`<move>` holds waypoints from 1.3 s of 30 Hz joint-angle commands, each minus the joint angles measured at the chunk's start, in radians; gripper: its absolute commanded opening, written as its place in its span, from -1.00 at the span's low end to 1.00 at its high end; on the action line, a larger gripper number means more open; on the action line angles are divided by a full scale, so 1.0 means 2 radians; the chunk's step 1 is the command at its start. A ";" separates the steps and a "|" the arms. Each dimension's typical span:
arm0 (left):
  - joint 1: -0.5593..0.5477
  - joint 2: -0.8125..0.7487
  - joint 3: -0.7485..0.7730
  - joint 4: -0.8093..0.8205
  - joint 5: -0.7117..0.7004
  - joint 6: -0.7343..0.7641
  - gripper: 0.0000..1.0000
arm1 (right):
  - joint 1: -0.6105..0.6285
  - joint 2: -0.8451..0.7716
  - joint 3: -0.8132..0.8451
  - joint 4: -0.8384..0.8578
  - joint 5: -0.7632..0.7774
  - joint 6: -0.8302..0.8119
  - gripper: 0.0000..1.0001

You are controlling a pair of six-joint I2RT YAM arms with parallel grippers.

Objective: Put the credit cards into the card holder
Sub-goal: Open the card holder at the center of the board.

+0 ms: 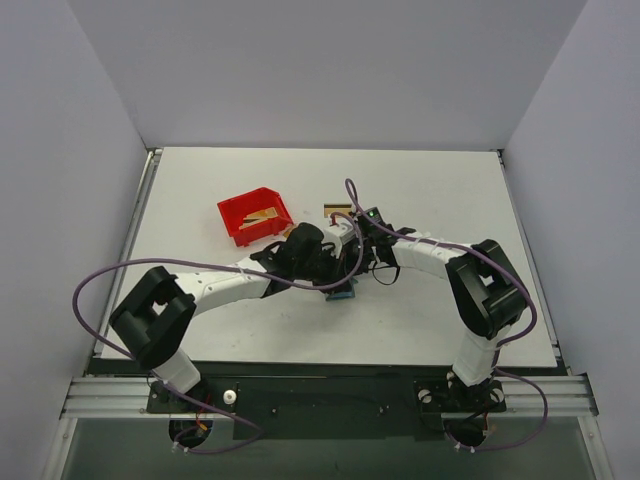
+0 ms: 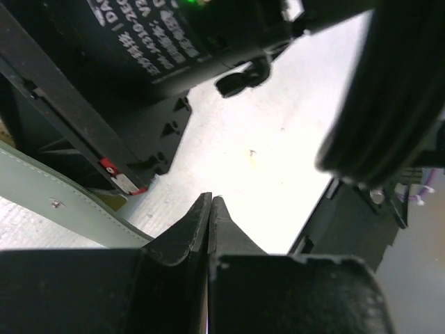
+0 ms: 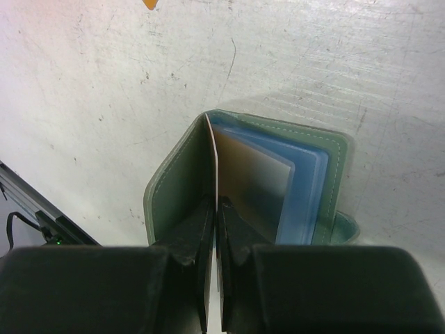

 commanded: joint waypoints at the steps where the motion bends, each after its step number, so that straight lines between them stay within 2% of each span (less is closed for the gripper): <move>1: -0.007 0.017 0.039 -0.049 -0.062 0.024 -1.00 | -0.005 0.010 0.000 -0.012 0.012 -0.004 -1.00; 10: -0.010 0.019 0.063 -0.147 -0.167 0.037 -1.00 | -0.009 0.013 -0.001 -0.011 0.012 -0.004 -1.00; 17: -0.010 0.011 0.053 -0.184 -0.225 0.032 -1.00 | -0.010 0.009 -0.004 -0.011 0.015 -0.004 -1.00; 25: 0.006 0.003 0.022 -0.170 -0.270 -0.013 -1.00 | -0.012 0.006 -0.004 -0.008 0.006 -0.004 -1.00; 29: 0.029 0.006 -0.003 -0.135 -0.285 -0.042 -1.00 | -0.014 0.004 -0.003 -0.008 0.001 -0.006 -1.00; 39: 0.056 0.016 -0.029 -0.033 -0.221 -0.066 -1.00 | -0.018 0.002 -0.008 0.002 -0.014 -0.004 -1.00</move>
